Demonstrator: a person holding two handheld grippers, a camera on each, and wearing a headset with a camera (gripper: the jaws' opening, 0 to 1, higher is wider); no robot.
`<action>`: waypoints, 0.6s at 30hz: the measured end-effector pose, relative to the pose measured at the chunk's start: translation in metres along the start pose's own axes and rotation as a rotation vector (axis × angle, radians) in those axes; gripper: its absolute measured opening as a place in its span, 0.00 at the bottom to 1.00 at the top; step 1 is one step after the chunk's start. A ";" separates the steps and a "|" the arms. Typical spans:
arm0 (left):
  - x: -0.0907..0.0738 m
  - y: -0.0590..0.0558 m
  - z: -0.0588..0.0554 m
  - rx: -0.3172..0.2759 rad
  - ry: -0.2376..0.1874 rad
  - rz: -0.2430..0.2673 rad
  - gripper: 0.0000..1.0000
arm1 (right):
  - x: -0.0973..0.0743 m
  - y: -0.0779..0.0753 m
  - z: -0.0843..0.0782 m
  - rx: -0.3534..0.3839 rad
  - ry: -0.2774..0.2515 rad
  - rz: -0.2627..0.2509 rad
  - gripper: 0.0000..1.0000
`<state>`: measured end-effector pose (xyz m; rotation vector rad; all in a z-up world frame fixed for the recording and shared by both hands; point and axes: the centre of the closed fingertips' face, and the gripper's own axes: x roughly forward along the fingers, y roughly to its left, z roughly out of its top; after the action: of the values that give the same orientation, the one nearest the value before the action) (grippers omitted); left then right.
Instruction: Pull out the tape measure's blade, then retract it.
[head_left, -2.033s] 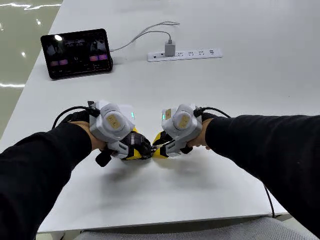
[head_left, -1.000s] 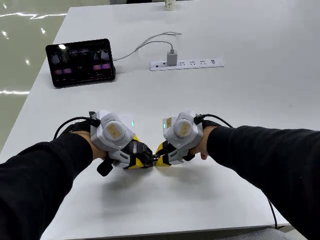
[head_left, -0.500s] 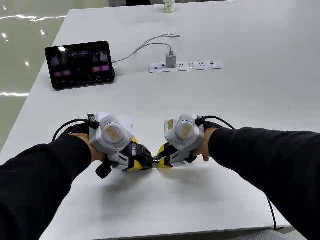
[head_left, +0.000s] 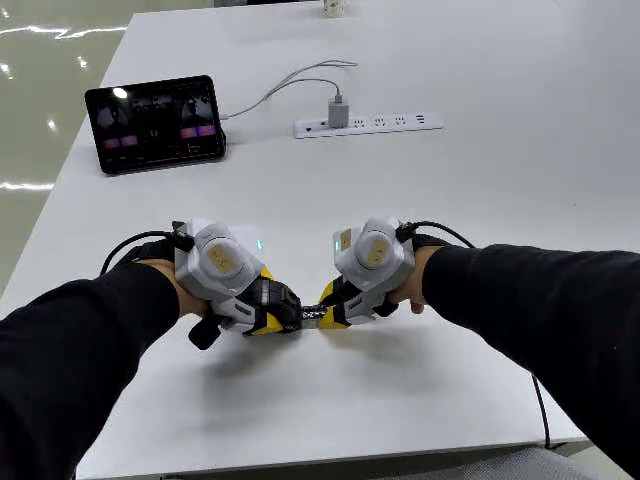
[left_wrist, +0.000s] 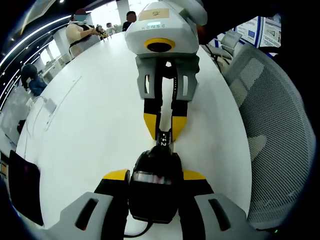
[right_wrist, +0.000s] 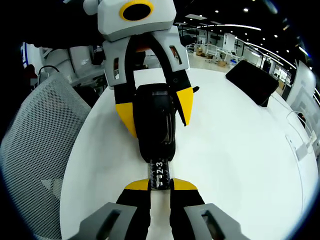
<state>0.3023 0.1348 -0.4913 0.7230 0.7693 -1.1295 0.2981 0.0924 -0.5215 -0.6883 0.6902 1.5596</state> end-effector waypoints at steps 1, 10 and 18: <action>0.000 0.000 0.000 0.000 -0.001 0.001 0.32 | 0.000 0.000 0.000 -0.001 0.000 0.000 0.10; 0.000 0.000 0.000 -0.004 -0.001 0.001 0.32 | -0.001 -0.001 -0.005 0.001 0.006 -0.003 0.10; 0.000 0.000 -0.001 -0.008 -0.001 0.003 0.32 | -0.004 -0.002 -0.008 0.003 0.010 -0.009 0.10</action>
<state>0.3022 0.1354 -0.4918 0.7163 0.7717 -1.1235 0.3007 0.0837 -0.5240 -0.6961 0.6958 1.5475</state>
